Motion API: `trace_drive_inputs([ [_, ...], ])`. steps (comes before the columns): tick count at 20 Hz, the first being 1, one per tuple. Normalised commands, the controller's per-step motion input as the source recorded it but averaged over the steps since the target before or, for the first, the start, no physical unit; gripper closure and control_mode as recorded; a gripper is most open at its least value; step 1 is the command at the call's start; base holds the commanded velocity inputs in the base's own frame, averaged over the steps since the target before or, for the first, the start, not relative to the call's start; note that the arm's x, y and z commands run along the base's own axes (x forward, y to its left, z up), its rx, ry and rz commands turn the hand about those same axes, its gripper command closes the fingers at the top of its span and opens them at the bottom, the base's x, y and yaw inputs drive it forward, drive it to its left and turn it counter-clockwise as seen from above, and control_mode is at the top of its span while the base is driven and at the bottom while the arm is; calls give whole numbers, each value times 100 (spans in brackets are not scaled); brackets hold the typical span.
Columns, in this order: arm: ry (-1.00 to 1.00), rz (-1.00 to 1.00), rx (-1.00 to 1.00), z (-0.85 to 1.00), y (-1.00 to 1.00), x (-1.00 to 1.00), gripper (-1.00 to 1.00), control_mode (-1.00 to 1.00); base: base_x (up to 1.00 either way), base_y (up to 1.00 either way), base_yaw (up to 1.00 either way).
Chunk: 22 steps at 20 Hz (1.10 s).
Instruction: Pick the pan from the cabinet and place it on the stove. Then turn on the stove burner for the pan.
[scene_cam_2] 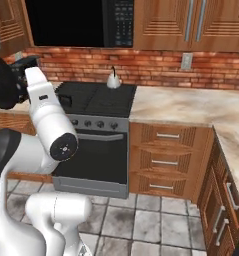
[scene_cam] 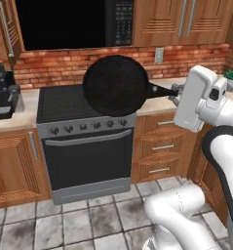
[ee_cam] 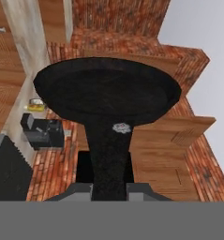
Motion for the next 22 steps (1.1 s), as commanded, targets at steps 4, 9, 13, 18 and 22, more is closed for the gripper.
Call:
trace_drive_inputs([
  [4, 0, 0, 0, 0, 0, 0, 100, 100, 5, -49, 0],
  [9, 0, 0, 0, 0, 0, 0, 100, 100, 31, -19, 0],
  [13, 0, 0, 0, 0, 0, 0, 100, 100, 45, -1, 0],
  [18, 0, 0, 0, 0, 0, 0, 100, 100, 53, 0, 0],
  [22, 0, 0, 0, 0, 0, 0, 100, 100, 52, 0, 0],
])
